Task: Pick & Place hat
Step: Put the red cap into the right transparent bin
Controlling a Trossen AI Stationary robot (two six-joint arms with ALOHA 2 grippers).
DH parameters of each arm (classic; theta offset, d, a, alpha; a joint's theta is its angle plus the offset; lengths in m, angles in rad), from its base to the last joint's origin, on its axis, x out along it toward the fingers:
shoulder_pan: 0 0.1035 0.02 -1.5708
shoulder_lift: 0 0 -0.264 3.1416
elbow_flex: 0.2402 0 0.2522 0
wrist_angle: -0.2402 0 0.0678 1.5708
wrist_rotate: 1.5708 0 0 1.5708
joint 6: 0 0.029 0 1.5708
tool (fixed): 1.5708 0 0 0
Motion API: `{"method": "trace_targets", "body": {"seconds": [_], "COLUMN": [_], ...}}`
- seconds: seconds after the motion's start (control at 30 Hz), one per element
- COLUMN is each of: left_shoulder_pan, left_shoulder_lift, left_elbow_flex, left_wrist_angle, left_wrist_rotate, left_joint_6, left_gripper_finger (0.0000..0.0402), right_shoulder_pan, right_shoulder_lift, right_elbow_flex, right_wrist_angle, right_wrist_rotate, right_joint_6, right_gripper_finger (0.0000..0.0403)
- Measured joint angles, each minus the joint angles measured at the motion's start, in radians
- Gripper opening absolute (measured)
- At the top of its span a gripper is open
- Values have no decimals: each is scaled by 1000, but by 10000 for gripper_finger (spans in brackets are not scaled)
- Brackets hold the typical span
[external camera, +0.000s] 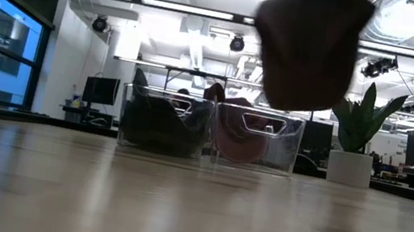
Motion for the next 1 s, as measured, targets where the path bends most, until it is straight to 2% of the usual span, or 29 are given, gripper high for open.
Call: {"method": "trace_targets", "body": {"seconds": [0.2,0.4,0.5,0.6,0.83,1.0], "left_shoulder_pan": [123,210,253,299,366,359], "left_shoulder_lift": [-37,-43,-43,-43,-43,-63], "left_elbow_flex": [-2,-1,-1,-1,-1,-13], "left_wrist_angle": [-143,-229,-262,-274,-309,-345], "left_wrist_rotate": [115,197,215,278,419,435], "left_joint_6": [-86,-84,-61,-55,-56,-50], "left_gripper_finger": [286,286,286,286,286,286], "right_shoulder_pan": [-116,-271,-333,-387,-449,-496], "right_shoulder_lift": [2,3,3,4,68,142], "right_elbow_flex": [31,31,31,31,31,30], "right_wrist_angle": [31,85,120,170,243,249], "right_wrist_rotate": [-150,-387,-473,-559,-635,-669], "right_joint_6": [-96,-139,-154,-155,-153,-136], "right_gripper_finger": [0,0,0,0,0,0]}}
